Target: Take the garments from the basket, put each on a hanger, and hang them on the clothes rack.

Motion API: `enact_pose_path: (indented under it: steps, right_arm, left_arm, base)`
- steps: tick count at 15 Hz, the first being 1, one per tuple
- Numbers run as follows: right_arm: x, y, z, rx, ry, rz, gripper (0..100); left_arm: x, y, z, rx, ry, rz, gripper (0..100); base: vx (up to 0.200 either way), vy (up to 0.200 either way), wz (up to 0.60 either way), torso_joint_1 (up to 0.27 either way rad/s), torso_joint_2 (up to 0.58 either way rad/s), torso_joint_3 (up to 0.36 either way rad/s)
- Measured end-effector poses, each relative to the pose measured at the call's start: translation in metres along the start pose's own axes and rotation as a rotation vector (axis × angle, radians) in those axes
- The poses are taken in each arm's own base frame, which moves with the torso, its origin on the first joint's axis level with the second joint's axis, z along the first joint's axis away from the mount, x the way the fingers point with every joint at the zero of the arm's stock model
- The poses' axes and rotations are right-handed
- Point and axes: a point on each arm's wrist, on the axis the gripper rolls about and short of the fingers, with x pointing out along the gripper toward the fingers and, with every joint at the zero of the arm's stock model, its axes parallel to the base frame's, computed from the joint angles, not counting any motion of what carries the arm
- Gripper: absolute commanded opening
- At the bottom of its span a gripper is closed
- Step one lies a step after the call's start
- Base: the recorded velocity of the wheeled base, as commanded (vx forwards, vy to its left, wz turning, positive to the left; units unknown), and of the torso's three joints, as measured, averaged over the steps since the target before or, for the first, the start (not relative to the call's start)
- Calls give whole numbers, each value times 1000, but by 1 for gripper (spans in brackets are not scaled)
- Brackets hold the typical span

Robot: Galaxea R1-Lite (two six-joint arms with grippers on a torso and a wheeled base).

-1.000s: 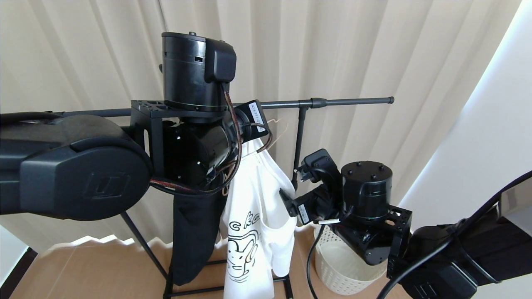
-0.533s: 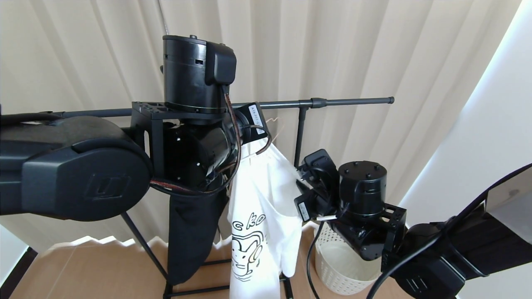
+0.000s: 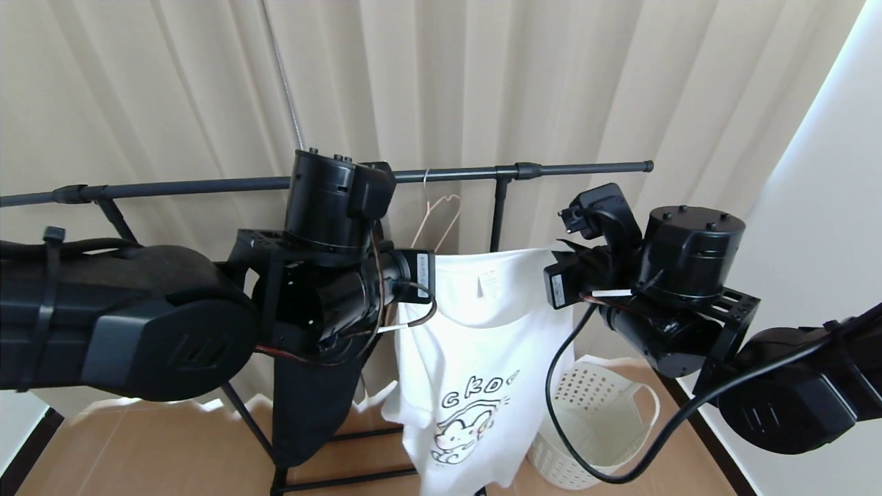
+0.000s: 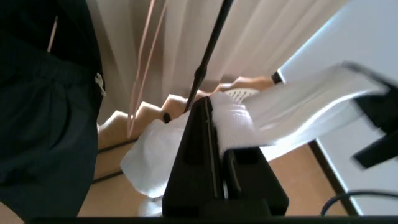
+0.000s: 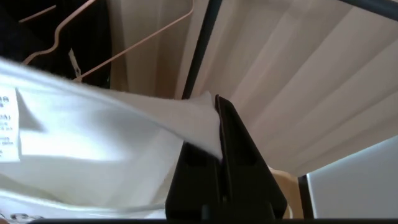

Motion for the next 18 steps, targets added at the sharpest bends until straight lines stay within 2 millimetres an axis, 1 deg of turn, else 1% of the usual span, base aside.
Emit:
enact_pose_path:
  steps: [3,4,7,11,13,15,16,17,18]
  right_arm:
    - [-2,-4,4,6,-12,-8,0]
    - [-3,-4,5,7,-14,-8,0]
    - [-2,-5,5,8,-15,-10,0]
    - [4,-15,8,17,-24,-46,0]
    - [7,-19,10,21,-29,-59,0]
    - [15,-30,10,29,-32,-98,0]
    - [19,-33,10,29,-29,-110,0]
    - [22,-34,11,31,-34,-117,0]
    - [24,-36,14,30,-45,-124,0]
  left_arm:
    - [16,0,-16,25,57,18,0]
    - [21,1,-20,29,69,24,100]
    - [30,3,-27,35,98,32,100]
    - [38,16,-32,43,139,-7,100]
    - [39,21,-31,30,153,-49,100]
    - [32,27,-27,-1,186,-208,100]
    - [30,33,-24,-17,193,-258,100]
    - [31,39,-18,-27,181,-257,100]
    - [35,42,-14,-29,167,-224,100]
  base:
    - [0,0,0,0,0,0]
    - [0,0,0,0,0,0]
    - [0,0,0,0,0,0]
    - [0,0,0,0,0,0]
    - [0,0,0,0,0,0]
    - [0,0,0,0,0,0]
    - [0,0,0,0,0,0]
    - [0,0,0,0,0,0]
    - [0,0,0,0,0,0]
